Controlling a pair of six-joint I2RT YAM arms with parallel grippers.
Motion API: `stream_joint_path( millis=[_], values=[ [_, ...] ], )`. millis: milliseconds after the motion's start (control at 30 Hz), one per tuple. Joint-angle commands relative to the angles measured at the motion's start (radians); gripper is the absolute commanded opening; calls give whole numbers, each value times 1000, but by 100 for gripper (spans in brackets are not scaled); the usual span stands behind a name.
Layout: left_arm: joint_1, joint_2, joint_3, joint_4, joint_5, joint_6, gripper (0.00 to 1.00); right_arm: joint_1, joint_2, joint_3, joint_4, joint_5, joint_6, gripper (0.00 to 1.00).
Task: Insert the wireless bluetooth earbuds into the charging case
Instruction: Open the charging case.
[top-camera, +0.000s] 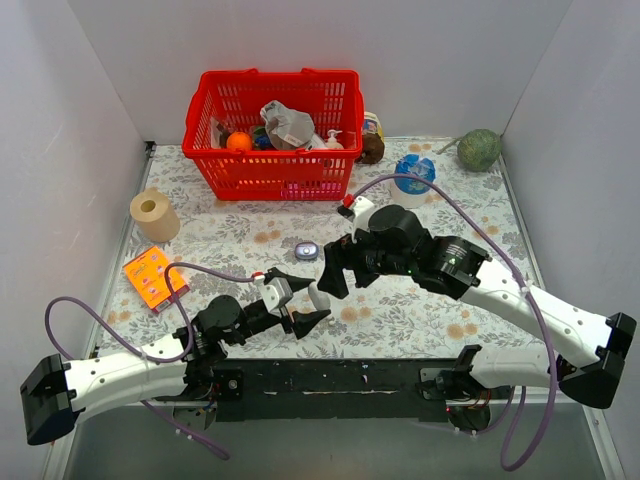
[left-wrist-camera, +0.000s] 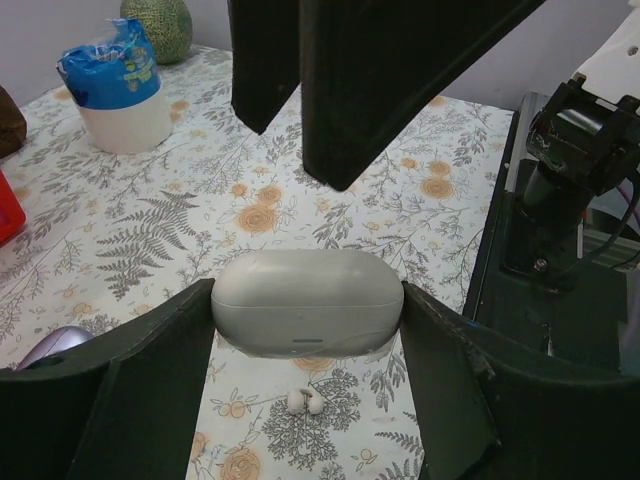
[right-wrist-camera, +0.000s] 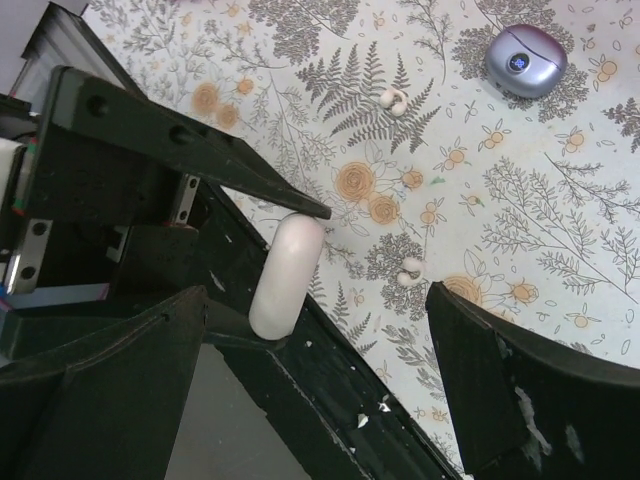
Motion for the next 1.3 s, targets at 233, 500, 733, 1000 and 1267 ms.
stream_joint_path(
  millis=[233, 500, 733, 1000, 1267],
  values=[
    [-3, -41, 22, 15, -12, 60, 0, 8, 83, 13, 3, 42, 5, 95],
    [-3, -37, 44, 4, -15, 77, 0, 8, 102, 5, 26, -28, 2, 93],
    [-3, -31, 44, 9, -21, 74, 0, 16, 116, -7, 25, -61, 14, 93],
    [-3, -49, 53, -8, -18, 74, 0, 13, 90, -27, -9, 19, 33, 90],
    [-1, -86, 54, -27, -21, 70, 0, -41, 26, -62, -14, 47, 56, 88]
  ],
)
